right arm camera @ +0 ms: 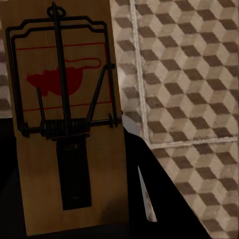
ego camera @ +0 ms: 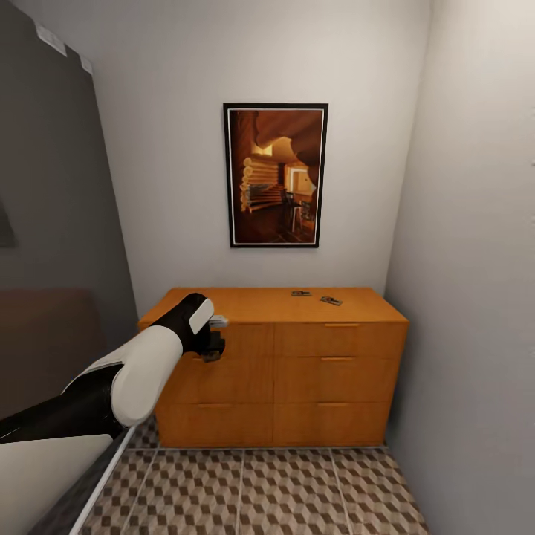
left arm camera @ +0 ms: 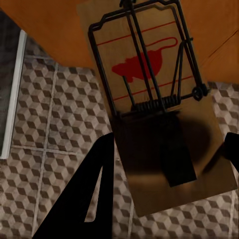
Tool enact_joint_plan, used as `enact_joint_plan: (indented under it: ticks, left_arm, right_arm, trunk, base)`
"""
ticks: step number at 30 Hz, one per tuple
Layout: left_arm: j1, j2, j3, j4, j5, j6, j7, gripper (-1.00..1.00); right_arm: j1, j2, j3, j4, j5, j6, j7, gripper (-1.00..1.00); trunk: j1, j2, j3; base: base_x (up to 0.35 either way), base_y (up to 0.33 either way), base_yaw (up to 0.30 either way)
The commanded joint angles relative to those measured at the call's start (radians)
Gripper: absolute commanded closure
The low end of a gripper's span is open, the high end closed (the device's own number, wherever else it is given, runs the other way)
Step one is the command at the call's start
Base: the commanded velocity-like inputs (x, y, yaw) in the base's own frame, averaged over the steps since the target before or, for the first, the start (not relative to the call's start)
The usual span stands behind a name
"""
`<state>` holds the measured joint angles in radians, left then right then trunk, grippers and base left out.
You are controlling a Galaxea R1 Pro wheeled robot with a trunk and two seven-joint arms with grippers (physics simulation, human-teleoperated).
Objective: Take the four mousetraps from the cabinet in the bathroom and place them on the bathroom floor. Make sure all four end up on the same floor surface, and ensure that at least two of them are either under or directly next to the same bathroom sink.
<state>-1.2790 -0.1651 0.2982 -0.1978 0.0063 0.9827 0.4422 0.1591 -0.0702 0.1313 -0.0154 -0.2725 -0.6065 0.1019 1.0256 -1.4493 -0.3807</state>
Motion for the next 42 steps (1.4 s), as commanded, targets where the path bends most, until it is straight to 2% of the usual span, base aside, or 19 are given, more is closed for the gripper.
enact_joint_plan:
  ticks: [1,10,17,21,23,27,29,31,32,33,34,37,38,40,42]
  left_arm:
    - [0.000,-0.001,0.006,-0.002,-0.001,0.004,0.004,1.00]
    - [0.002,0.001,0.006,0.000,-0.003,0.002,0.004,1.00]
    - [0.026,0.001,0.006,0.000,-0.002,-0.002,0.004,1.00]
    - [0.039,0.001,0.005,0.023,-0.003,-0.067,-0.008,1.00]
    - [0.046,0.001,0.005,0.058,-0.004,-0.098,-0.038,1.00]
    - [0.095,0.002,0.001,0.112,-0.008,-0.249,-0.056,1.00]
    - [0.156,0.006,-0.003,0.160,-0.010,-0.384,-0.061,1.00]
    - [0.201,0.013,-0.004,0.191,-0.010,-0.476,-0.065,1.00]
    - [0.252,0.020,-0.005,0.216,-0.013,-0.584,-0.087,1.00]
    - [0.295,0.029,-0.006,0.225,-0.028,-0.661,-0.118,1.00]
    - [0.310,0.032,-0.006,0.227,-0.038,-0.686,-0.130,1.00]
    - [0.410,0.054,-0.007,0.233,-0.161,-0.845,-0.209,1.00]
    - [0.455,0.064,-0.007,0.235,-0.214,-0.929,-0.231,1.00]
    - [0.516,0.071,-0.007,0.236,-0.250,-1.029,-0.246,1.00]
    - [0.561,0.076,-0.007,0.237,-0.264,-1.092,-0.251,1.00]
  right_arm:
    - [0.000,0.000,0.007,-0.001,-0.014,-0.001,0.007,1.00]
    - [0.000,0.000,0.007,-0.001,-0.014,-0.002,0.007,1.00]
    - [0.000,0.000,0.005,-0.001,-0.015,-0.002,0.007,1.00]
    - [0.000,0.000,0.004,-0.001,-0.016,-0.002,0.006,1.00]
    - [-0.003,-0.001,0.001,-0.003,-0.017,-0.002,0.002,1.00]
    - [-0.028,-0.013,-0.001,-0.016,-0.020,-0.007,-0.001,1.00]
    - [-0.048,-0.032,-0.001,-0.035,-0.020,-0.010,-0.002,1.00]
    - [-0.062,-0.040,-0.001,-0.057,-0.020,-0.016,-0.002,1.00]
    - [-0.076,-0.045,-0.001,-0.089,-0.020,-0.020,-0.002,1.00]
    - [-0.083,-0.049,-0.001,-0.114,-0.019,-0.021,-0.002,1.00]
    - [-0.086,-0.050,-0.001,-0.123,-0.018,-0.021,-0.002,1.00]
    - [-0.121,-0.053,0.000,-0.186,-0.016,-0.020,-0.003,1.00]
    - [-0.148,-0.054,0.001,-0.204,-0.014,-0.019,-0.003,1.00]
    - [-0.190,-0.054,0.003,-0.218,-0.005,-0.017,-0.001,1.00]
    - [-0.225,-0.054,0.004,-0.229,0.014,-0.016,0.001,1.00]
  trunk:
    - [-0.001,-0.001,-0.001]
    - [-0.001,-0.001,-0.001]
    - [-0.001,-0.001,-0.001]
    - [-0.001,-0.001,-0.001]
    - [-0.001,-0.001,-0.001]
    - [-0.001,-0.001,-0.001]
    - [-0.001,-0.001,-0.001]
    - [-0.001,-0.001,-0.001]
    - [-0.001,-0.001,-0.001]
    - [-0.001,-0.001,-0.001]
    - [-0.001,-0.001,-0.001]
    - [-0.001,-0.001,-0.001]
    - [-0.001,-0.001,-0.001]
    - [-0.001,-0.001,-0.001]
    - [-0.001,-0.001,-0.001]
  base:
    - [-0.335,0.081,0.000]
    - [-0.335,0.081,0.000]
    - [-0.253,0.058,0.000]
    - [-0.035,0.007,0.000]
    - [-0.007,0.001,0.000]
    - [-0.002,0.000,0.000]
    - [0.000,0.000,0.000]
    - [0.000,0.000,0.000]
    - [0.000,0.000,0.000]
    - [0.000,0.000,0.000]
    - [0.000,0.000,0.000]
    - [0.000,0.000,0.000]
    - [0.000,0.000,0.000]
    - [0.000,0.000,0.000]
    - [0.000,0.000,0.000]
